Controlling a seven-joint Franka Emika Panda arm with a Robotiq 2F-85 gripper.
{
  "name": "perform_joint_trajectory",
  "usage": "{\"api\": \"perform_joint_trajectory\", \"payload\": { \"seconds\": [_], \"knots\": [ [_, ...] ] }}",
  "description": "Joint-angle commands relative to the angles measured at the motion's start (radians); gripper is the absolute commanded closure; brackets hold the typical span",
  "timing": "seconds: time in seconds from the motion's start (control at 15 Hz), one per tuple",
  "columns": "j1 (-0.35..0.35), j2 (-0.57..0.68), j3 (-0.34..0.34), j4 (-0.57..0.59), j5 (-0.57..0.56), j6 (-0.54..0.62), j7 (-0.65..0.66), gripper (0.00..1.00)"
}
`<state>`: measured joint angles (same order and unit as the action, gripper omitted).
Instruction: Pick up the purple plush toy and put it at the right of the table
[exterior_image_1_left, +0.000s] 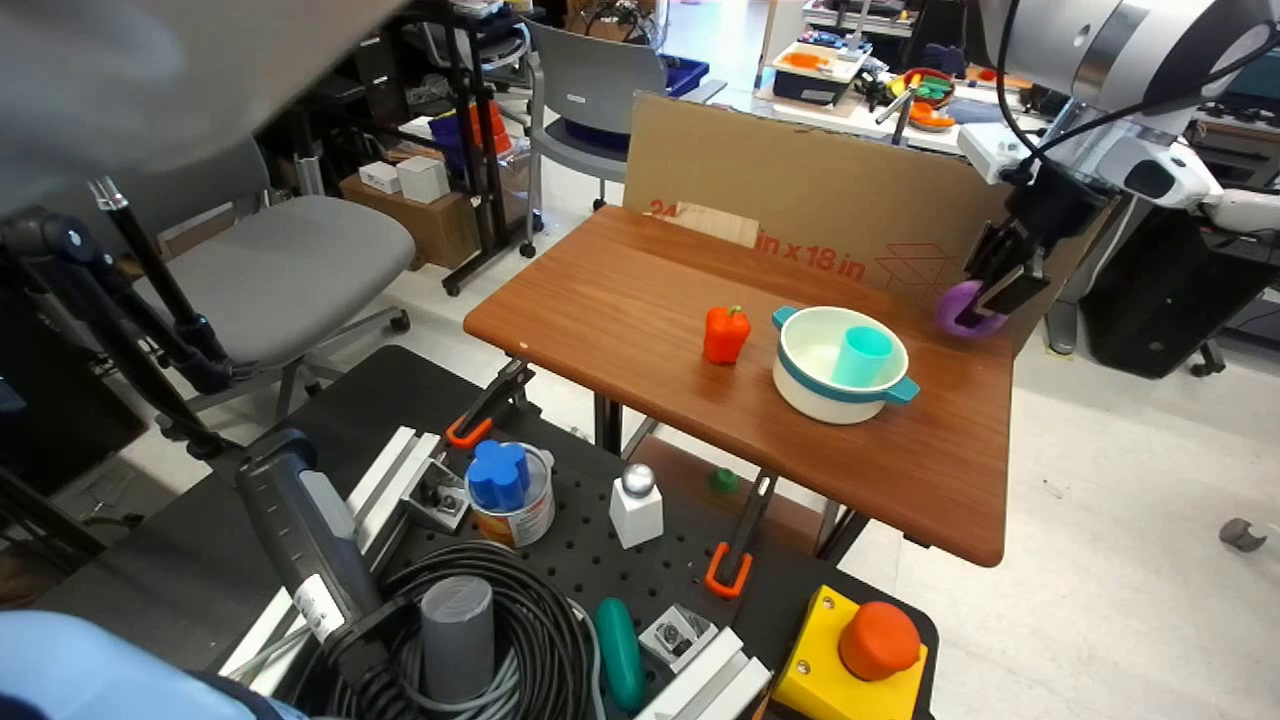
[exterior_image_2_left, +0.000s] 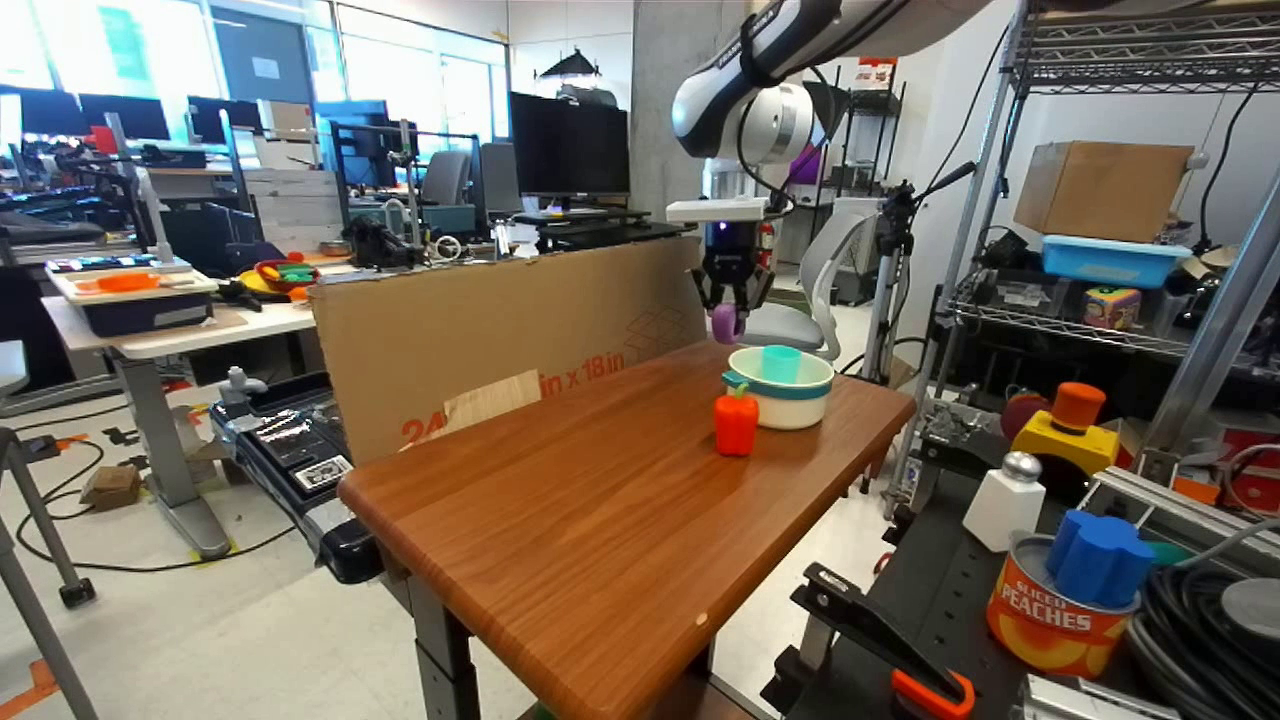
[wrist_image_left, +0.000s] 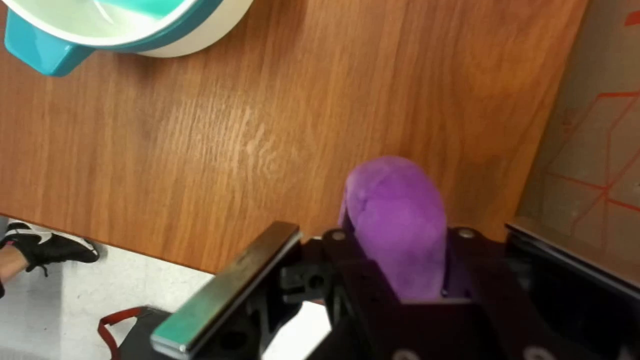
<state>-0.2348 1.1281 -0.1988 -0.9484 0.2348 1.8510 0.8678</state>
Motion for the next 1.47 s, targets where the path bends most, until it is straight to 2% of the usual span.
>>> {"api": "perform_joint_trajectory", "payload": {
  "seconds": [0.0, 0.07, 0.4, 0.6, 0.8, 0.93, 1.33, 1.4],
  "knots": [
    [-0.027, 0.067, 0.016, 0.118, -0.014, -0.086, 0.046, 0.94],
    [-0.034, 0.073, 0.023, 0.132, -0.006, -0.110, 0.054, 0.59],
    [-0.060, 0.107, 0.048, 0.206, 0.006, -0.208, 0.088, 0.21],
    [-0.062, 0.121, 0.055, 0.243, -0.004, -0.219, 0.083, 0.00],
    [-0.037, 0.094, 0.043, 0.217, 0.001, -0.229, 0.068, 0.00],
    [0.020, 0.010, 0.039, 0.130, -0.042, -0.276, -0.015, 0.00],
    [0.194, -0.218, 0.022, -0.126, -0.167, -0.235, -0.175, 0.00],
    [0.149, -0.107, 0.031, 0.023, -0.123, -0.245, -0.120, 0.00]
  ]
}}
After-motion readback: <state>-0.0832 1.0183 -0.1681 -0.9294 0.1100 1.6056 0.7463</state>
